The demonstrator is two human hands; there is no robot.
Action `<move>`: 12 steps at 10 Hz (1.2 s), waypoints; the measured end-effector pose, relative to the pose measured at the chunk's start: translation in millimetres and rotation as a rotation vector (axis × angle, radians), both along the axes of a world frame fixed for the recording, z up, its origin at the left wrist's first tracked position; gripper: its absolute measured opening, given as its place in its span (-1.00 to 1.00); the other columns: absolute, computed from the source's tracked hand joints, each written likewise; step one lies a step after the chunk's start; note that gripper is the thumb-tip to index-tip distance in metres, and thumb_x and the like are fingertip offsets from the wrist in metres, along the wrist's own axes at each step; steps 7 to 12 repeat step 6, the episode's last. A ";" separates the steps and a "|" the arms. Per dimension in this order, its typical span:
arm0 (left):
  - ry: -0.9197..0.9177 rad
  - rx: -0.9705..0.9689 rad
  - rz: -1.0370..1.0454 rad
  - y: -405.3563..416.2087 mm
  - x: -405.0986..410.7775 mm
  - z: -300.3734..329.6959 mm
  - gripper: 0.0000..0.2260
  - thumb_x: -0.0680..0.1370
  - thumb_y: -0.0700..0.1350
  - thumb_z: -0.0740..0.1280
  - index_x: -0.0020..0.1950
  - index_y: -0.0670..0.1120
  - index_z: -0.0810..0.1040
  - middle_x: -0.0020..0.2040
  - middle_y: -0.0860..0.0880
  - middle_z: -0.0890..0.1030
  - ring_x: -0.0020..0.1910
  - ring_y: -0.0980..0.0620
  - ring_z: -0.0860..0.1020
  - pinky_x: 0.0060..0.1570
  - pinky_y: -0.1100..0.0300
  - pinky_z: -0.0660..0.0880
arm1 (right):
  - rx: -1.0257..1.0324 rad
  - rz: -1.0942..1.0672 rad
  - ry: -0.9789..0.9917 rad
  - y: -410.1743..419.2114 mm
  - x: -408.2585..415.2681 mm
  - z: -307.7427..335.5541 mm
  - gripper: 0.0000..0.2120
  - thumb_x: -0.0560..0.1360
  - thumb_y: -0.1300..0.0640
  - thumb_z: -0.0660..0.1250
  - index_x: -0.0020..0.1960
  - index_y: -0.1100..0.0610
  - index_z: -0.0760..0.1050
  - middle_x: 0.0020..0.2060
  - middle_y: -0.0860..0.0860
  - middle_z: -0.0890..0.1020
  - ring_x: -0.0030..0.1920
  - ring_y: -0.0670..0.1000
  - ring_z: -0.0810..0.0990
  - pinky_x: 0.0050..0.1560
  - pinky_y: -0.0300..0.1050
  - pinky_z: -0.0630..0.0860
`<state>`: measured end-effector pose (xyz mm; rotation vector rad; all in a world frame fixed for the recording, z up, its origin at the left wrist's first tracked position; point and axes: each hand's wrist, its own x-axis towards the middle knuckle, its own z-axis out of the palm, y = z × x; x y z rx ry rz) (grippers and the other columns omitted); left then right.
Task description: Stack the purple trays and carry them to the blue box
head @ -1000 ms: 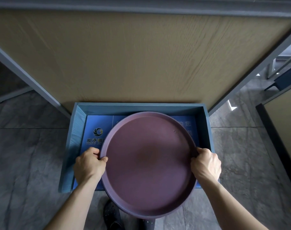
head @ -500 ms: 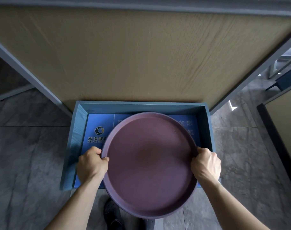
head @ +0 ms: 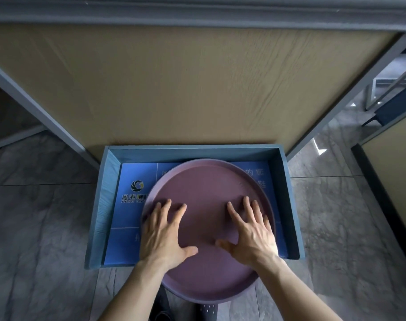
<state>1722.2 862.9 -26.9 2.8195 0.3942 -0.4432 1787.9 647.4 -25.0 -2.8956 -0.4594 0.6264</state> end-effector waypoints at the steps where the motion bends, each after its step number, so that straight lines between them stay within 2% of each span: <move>1: 0.007 0.015 -0.004 0.0 -3.8 -4.7 0.09 0.17 0.44 0.42 0.58 0.22 -0.03 0.63 -0.05 -0.05 0.60 -0.14 -0.09 0.54 -0.09 -0.03 | -0.016 0.003 -0.031 -2.6 -1.7 -3.4 0.00 0.28 -0.49 0.25 0.53 -0.26 -0.18 0.57 0.02 -0.21 0.56 0.14 -0.21 0.52 0.19 0.05; 3: 0.005 0.009 -0.013 -0.7 -3.7 0.2 0.07 0.21 0.41 0.42 0.58 0.21 -0.05 0.63 -0.06 -0.06 0.60 -0.14 -0.08 0.54 -0.08 -0.01 | -0.034 0.011 -0.011 -1.8 -1.0 -1.3 -0.02 0.31 -0.47 0.25 0.54 -0.25 -0.20 0.57 0.02 -0.23 0.56 0.14 -0.23 0.53 0.20 -0.01; 4: 0.023 -0.017 -0.033 -2.2 -0.9 13.8 0.01 0.27 0.40 0.40 0.58 0.20 -0.03 0.63 -0.07 0.00 0.60 -0.12 -0.01 0.55 -0.06 0.01 | -0.075 0.029 0.026 1.3 5.7 13.0 -0.08 0.35 -0.43 0.25 0.55 -0.21 -0.11 0.58 0.05 -0.15 0.56 0.16 -0.18 0.52 0.23 -0.08; 6: -0.012 -0.019 -0.028 3.5 12.2 76.5 -0.05 0.31 0.40 0.39 0.59 0.17 0.05 0.60 -0.02 0.11 0.57 -0.07 0.10 0.52 -0.02 0.12 | -0.063 0.020 0.037 -1.6 18.2 74.7 -0.10 0.34 -0.49 0.19 0.55 -0.22 -0.07 0.58 0.04 -0.08 0.57 0.13 -0.14 0.52 0.24 -0.14; 12: -0.012 -0.019 -0.028 3.5 12.2 76.5 -0.05 0.31 0.40 0.39 0.59 0.17 0.05 0.60 -0.02 0.11 0.57 -0.07 0.10 0.52 -0.02 0.12 | -0.063 0.020 0.037 -1.6 18.2 74.7 -0.10 0.34 -0.49 0.19 0.55 -0.22 -0.07 0.58 0.04 -0.08 0.57 0.13 -0.14 0.52 0.24 -0.14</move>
